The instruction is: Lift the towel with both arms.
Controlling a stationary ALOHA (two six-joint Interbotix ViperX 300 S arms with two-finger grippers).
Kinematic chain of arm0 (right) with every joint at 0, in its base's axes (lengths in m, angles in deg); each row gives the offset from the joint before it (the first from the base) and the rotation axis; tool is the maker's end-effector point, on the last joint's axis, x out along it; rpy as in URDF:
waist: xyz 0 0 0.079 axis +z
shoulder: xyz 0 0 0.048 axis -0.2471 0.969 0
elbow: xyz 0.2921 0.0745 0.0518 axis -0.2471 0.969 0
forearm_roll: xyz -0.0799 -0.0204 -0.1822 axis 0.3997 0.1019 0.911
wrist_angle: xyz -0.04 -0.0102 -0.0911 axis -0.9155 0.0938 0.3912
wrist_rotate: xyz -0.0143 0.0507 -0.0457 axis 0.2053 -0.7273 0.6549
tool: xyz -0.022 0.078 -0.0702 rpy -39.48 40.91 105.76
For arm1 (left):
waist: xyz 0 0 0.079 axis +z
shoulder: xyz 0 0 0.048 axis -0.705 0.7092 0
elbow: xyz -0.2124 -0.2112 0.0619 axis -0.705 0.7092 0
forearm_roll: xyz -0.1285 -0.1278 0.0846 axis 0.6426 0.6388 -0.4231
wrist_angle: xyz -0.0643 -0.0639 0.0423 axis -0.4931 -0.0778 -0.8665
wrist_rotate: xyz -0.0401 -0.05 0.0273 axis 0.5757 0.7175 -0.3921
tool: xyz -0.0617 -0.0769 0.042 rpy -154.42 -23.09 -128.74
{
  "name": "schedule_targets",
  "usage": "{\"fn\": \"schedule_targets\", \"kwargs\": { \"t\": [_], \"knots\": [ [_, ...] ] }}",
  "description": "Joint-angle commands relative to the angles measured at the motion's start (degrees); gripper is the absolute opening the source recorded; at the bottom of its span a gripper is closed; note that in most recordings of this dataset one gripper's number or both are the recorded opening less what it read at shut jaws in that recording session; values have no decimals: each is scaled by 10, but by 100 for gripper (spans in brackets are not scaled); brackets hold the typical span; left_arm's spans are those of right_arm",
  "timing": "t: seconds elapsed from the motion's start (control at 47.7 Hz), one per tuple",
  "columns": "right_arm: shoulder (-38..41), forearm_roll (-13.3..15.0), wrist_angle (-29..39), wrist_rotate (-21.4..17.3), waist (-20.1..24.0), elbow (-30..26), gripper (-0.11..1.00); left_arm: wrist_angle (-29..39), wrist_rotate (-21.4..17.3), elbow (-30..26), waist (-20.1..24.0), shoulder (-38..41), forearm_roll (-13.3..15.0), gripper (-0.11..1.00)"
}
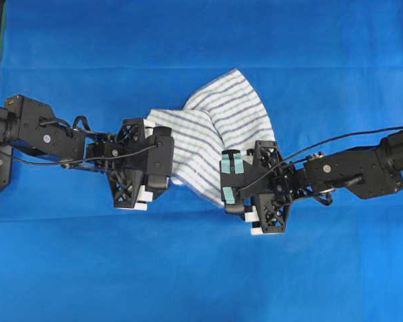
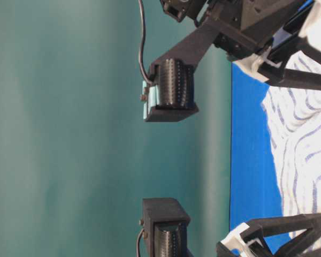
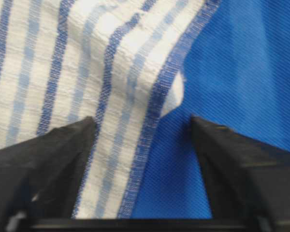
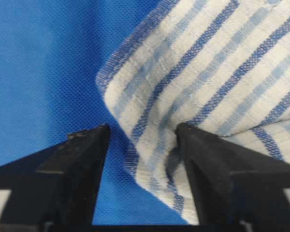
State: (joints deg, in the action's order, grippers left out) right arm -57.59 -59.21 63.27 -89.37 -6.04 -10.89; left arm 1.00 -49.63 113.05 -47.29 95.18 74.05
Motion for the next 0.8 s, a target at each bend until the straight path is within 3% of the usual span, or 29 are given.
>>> {"fn": "schedule_targets", "kwargs": {
  "t": [0.0,0.063,0.147,0.231,0.462,0.776],
  "knots": [
    [-6,0,-1,0,-7,-5,59,4,-4,-6,4,-4,1,59],
    [-6,0,-1,1,-11,-5,48,7,-6,-6,6,-4,1,41],
    [-8,1,0,5,-15,-5,24,11,-6,-6,11,-4,1,17],
    [-11,1,0,6,-18,-5,5,20,-7,-4,18,-6,1,3],
    [-34,1,3,5,-24,-9,5,71,-6,-12,29,-39,0,3],
    [-144,4,76,11,-34,-47,5,195,-5,-44,46,-203,1,3]
  ]
}}
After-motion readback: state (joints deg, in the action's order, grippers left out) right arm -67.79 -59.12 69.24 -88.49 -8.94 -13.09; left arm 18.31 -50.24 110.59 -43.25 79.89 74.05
